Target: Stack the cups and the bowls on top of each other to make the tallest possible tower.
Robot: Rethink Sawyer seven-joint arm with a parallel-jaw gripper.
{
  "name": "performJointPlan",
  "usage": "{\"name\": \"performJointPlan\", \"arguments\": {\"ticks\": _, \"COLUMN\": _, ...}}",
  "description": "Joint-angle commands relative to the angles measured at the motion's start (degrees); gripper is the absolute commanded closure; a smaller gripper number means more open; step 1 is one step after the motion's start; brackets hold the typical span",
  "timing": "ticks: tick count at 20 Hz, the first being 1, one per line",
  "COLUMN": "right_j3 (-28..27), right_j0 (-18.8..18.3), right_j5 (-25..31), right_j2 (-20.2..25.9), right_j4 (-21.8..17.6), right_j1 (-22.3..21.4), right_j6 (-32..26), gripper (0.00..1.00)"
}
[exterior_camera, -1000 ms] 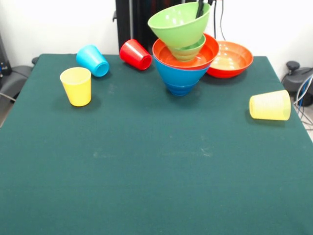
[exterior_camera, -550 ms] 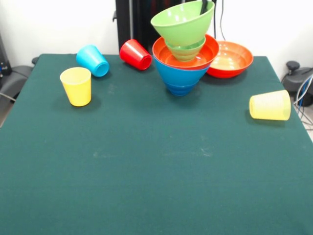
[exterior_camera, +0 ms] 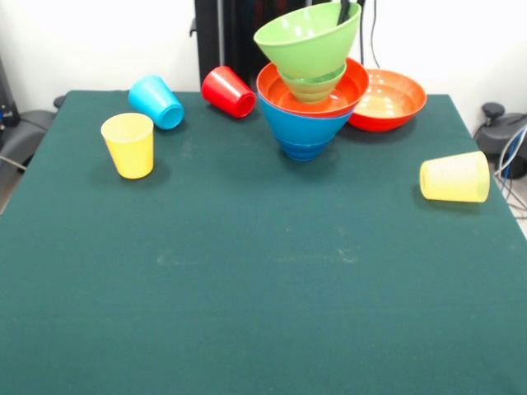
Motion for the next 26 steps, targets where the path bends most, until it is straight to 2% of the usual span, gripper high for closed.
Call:
{"name": "performJointPlan", "arguments": {"ticks": 1, "right_j3": 0.0, "right_j0": -0.76, "right_j5": 6.8, "right_j2": 4.84, "right_j4": 0.47, "right_j1": 3.74, "right_j6": 6.22, "gripper": 1.0}}
{"name": "performJointPlan", "arguments": {"ticks": 10, "right_j3": -0.1, "right_j0": -0.01, "right_j5": 5.49, "right_j2": 4.04, "right_j4": 0.21, "right_j1": 4.71, "right_j6": 7.04, "gripper": 1.0}}
{"name": "performJointPlan", "arguments": {"ticks": 16, "right_j3": 1.0, "right_j0": -3.1, "right_j5": 8.47, "right_j2": 7.52, "right_j4": 0.91, "right_j1": 2.8, "right_j6": 5.6, "gripper": 1.0}}
{"name": "performJointPlan", "arguments": {"ticks": 19, "right_j3": 0.77, "right_j0": -2.91, "right_j5": 7.34, "right_j2": 6.98, "right_j4": 0.24, "right_j1": 4.36, "right_j6": 5.92, "gripper": 1.0}}
{"name": "performJointPlan", "arguments": {"ticks": 23, "right_j3": 0.87, "right_j0": -2.58, "right_j5": 6.81, "right_j2": 7.15, "right_j4": 0.86, "right_j1": 4.23, "right_j6": 6.86, "gripper": 1.0}}
{"name": "performJointPlan", "arguments": {"ticks": 26, "right_j3": 0.04, "right_j0": -1.82, "right_j5": 7.8, "right_j2": 6.97, "right_j4": 1.34, "right_j1": 5.11, "right_j6": 7.03, "gripper": 1.0}}
